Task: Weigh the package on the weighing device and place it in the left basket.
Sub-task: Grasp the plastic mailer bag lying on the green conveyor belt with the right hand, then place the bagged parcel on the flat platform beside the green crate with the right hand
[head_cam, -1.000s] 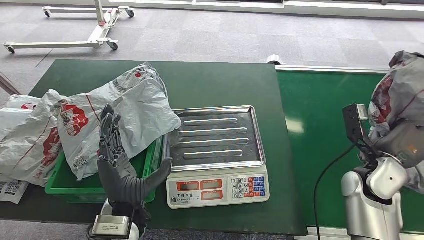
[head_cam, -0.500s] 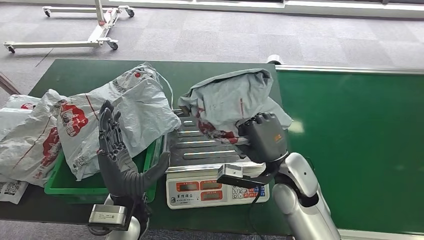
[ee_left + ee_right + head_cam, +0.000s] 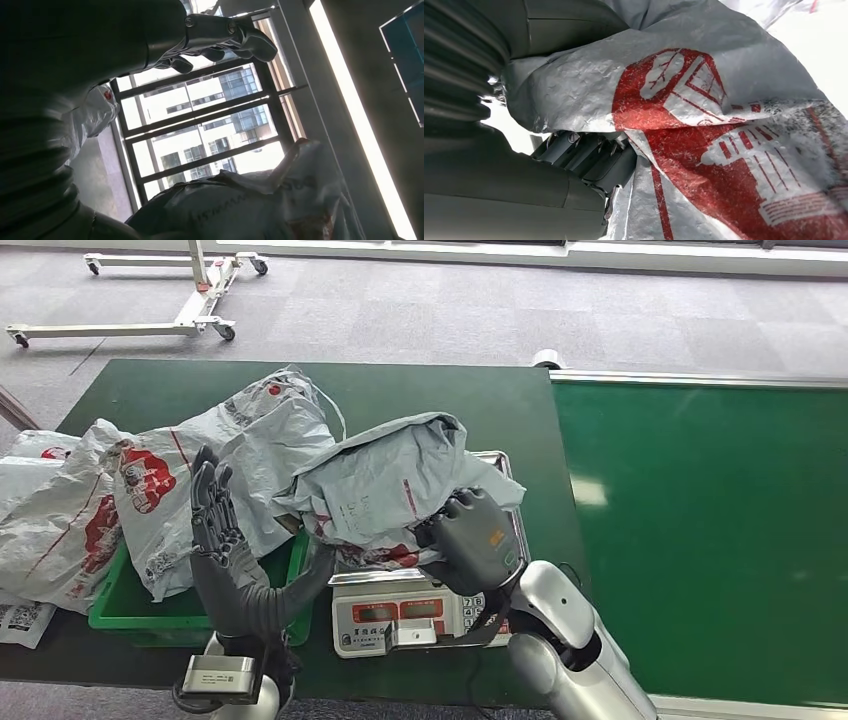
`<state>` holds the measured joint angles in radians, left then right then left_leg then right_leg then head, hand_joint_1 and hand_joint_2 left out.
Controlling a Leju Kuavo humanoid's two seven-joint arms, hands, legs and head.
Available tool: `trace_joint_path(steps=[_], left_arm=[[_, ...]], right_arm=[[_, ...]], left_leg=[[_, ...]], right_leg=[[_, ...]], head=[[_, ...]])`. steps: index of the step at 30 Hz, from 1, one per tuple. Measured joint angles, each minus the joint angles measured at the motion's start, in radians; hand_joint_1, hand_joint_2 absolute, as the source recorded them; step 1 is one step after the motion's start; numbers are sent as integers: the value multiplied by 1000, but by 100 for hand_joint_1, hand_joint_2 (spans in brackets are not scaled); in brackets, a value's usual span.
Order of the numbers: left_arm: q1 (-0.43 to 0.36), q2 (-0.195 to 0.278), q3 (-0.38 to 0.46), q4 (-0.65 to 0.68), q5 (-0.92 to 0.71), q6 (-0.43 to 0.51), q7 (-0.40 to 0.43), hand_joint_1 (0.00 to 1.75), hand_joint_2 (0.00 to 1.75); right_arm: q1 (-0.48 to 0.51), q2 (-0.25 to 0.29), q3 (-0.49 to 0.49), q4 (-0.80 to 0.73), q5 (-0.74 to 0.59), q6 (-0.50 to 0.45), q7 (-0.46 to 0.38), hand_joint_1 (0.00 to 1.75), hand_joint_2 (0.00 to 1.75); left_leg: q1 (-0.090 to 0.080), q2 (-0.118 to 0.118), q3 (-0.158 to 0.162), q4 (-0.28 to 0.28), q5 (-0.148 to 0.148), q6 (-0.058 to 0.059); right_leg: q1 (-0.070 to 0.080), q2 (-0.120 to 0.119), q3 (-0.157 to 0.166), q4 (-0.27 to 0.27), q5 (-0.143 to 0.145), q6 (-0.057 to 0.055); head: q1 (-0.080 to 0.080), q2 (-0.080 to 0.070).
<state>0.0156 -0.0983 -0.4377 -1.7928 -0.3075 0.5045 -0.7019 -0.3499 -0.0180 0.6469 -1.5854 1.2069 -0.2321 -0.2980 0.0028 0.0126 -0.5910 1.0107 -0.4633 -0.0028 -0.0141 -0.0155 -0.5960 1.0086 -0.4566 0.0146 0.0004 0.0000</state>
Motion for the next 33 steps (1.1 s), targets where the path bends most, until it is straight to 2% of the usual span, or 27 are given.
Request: trace_joint_path(steps=[5, 8, 13, 18, 21, 33], left_arm=[[24, 4, -8, -16, -16, 12, 0, 0, 175], [33, 7, -17, -19, -17, 8, 0, 0, 175], [34, 11, -35, -17, 0, 5, 0, 0, 175], [29, 21, -55, -9, 18, 17, 0, 0, 175], [26, 26, -62, -5, 20, 19, 0, 0, 175], [27, 30, -64, -6, -8, 7, 0, 0, 175]], right_arm=[[-8, 0, -20, 4, 234, -106, 268, 175, 175], [-20, 2, -64, 37, 239, -137, 313, 175, 175], [-28, 6, -133, 121, 194, -119, 275, 175, 175], [-26, 15, -149, 177, 76, -31, 146, 175, 175], [-25, 18, -149, 200, 44, 4, 104, 175, 175], [-60, 31, -145, 269, -35, 71, 70, 175, 175]], left_leg=[[0, 0, 0, 0, 0, 0], [0, 0, 0, 0, 0, 0], [0, -1, 0, 0, 0, 0], [0, 0, 0, 0, 0, 0], [0, 0, 0, 0, 0, 0], [0, -1, -1, 0, 0, 0]], right_leg=[[0, 0, 0, 0, 0, 0], [0, 0, 0, 0, 0, 0], [0, 0, 0, 0, 0, 0], [0, 0, 0, 0, 0, 0], [0, 0, 0, 0, 0, 0], [0, 0, 0, 0, 0, 0]], head=[[0, 0], [0, 0], [0, 0], [0, 0], [0, 0], [0, 0]])
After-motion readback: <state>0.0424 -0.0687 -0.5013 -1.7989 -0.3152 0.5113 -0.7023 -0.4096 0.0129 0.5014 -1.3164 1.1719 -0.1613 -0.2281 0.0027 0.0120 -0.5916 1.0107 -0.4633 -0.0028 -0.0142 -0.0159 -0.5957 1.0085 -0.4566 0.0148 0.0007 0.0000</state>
